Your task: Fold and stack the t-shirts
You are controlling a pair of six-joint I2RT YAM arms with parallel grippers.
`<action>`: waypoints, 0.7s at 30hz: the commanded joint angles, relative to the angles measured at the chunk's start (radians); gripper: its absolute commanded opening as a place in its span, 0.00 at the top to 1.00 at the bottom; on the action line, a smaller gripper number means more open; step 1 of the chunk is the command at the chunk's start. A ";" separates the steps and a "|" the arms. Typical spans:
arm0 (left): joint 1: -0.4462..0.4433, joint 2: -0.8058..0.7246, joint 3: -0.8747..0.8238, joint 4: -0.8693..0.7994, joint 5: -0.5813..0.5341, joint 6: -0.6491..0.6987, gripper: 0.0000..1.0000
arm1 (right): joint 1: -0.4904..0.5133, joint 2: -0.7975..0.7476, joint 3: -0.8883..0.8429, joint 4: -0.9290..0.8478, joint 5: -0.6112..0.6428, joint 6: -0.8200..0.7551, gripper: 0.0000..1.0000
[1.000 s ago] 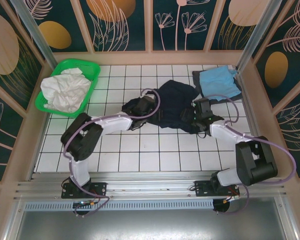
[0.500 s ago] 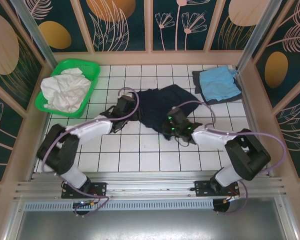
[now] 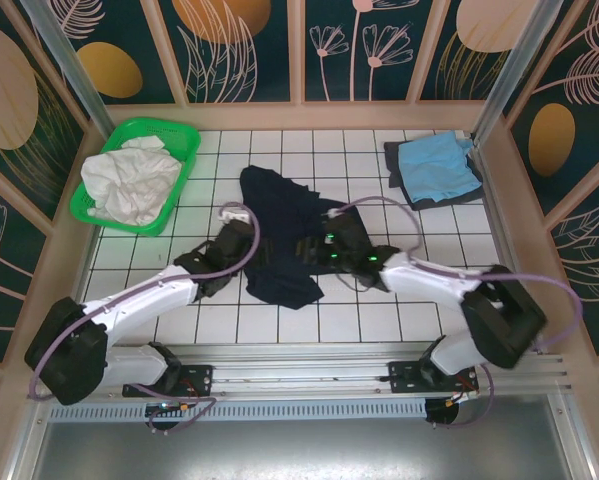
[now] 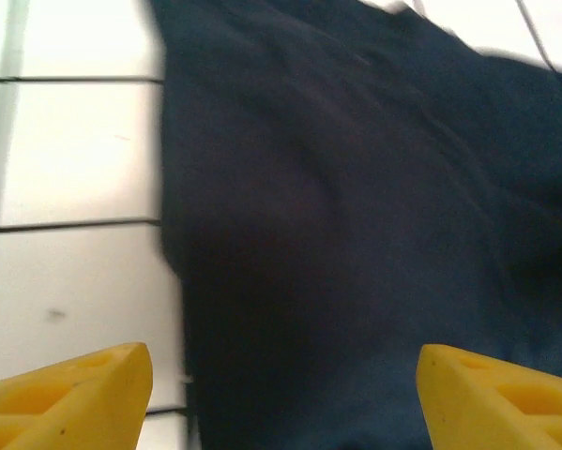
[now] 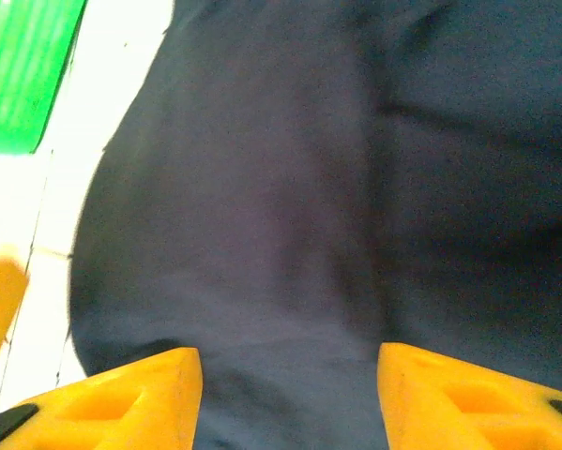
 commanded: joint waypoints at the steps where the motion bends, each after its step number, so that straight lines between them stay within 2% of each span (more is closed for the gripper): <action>1: -0.146 0.111 0.092 -0.020 0.004 0.043 0.27 | -0.112 -0.099 -0.122 -0.089 0.061 0.025 0.47; 4: -0.249 0.236 0.172 -0.029 0.004 0.043 0.26 | -0.158 -0.125 -0.152 -0.136 0.109 0.004 0.45; 6: -0.280 0.316 0.207 -0.006 0.047 0.039 0.25 | -0.181 -0.107 -0.156 -0.130 0.107 -0.016 0.43; 9: -0.288 0.437 0.235 0.013 0.091 0.015 0.24 | -0.193 -0.046 -0.141 -0.123 0.115 -0.034 0.42; 12: -0.288 0.512 0.230 0.012 0.056 -0.015 0.21 | -0.193 0.009 -0.123 -0.143 0.185 -0.036 0.42; 14: -0.288 0.538 0.228 0.005 0.027 -0.031 0.24 | -0.193 0.044 -0.112 -0.146 0.200 -0.038 0.41; 16: -0.286 0.558 0.235 -0.014 0.005 -0.040 0.36 | -0.193 0.078 -0.100 -0.145 0.199 -0.040 0.42; 18: -0.285 0.572 0.236 -0.040 -0.031 -0.050 0.55 | -0.193 0.113 -0.089 -0.146 0.204 -0.042 0.44; 21: -0.278 0.549 0.236 -0.065 -0.056 -0.057 0.84 | -0.193 0.128 -0.085 -0.146 0.218 -0.040 0.61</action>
